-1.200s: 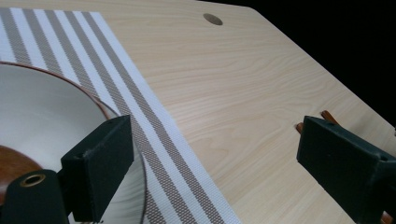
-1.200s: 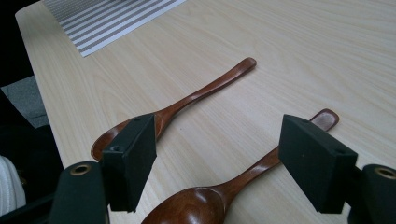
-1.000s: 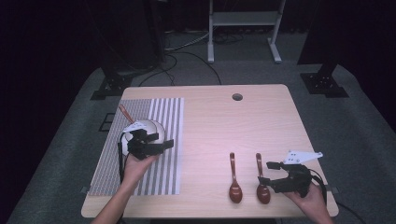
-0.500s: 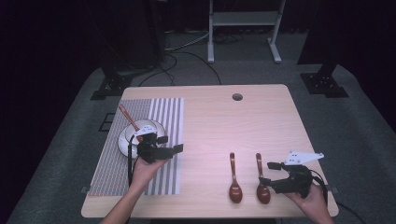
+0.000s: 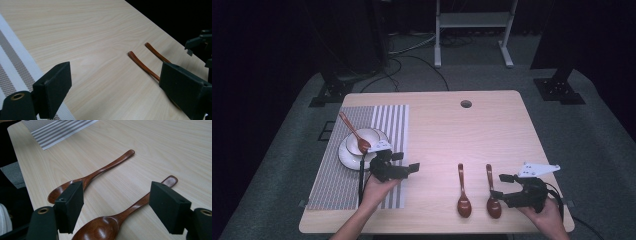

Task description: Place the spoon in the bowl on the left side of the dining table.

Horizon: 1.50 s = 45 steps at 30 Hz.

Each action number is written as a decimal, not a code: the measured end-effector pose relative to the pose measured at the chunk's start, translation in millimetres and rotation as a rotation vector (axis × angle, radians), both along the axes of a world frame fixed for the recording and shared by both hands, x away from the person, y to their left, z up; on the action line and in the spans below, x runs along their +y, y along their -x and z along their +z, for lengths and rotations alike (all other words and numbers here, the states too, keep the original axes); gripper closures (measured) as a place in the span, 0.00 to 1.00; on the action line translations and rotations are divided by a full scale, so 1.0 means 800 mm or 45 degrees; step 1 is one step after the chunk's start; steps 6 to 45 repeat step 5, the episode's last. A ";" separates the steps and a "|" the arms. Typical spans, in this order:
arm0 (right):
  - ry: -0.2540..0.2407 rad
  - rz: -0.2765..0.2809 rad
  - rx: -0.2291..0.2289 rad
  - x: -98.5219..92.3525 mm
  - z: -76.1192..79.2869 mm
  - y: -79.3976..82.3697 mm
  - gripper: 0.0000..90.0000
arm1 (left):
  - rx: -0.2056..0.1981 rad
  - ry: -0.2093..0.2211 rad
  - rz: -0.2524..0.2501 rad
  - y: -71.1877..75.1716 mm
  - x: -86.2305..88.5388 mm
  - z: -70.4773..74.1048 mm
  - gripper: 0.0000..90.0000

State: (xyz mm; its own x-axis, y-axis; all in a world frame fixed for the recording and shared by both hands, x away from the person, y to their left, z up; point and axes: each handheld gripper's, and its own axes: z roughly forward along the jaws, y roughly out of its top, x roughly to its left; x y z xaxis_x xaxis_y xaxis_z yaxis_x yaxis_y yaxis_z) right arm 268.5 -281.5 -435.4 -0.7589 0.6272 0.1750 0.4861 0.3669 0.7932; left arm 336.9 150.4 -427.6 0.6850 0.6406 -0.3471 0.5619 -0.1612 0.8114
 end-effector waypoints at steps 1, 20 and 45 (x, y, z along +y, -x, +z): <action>0.000 -0.001 -0.001 0.000 -0.001 0.000 0.30 | 0.004 0.001 -0.005 0.001 -0.001 -0.002 0.11; -0.010 -0.008 0.000 0.000 -0.004 0.000 0.30 | 0.005 0.003 -0.008 0.005 -0.002 -0.004 0.11; -0.010 -0.008 0.000 0.000 -0.004 0.000 0.30 | 0.005 0.003 -0.008 0.005 -0.002 -0.004 0.11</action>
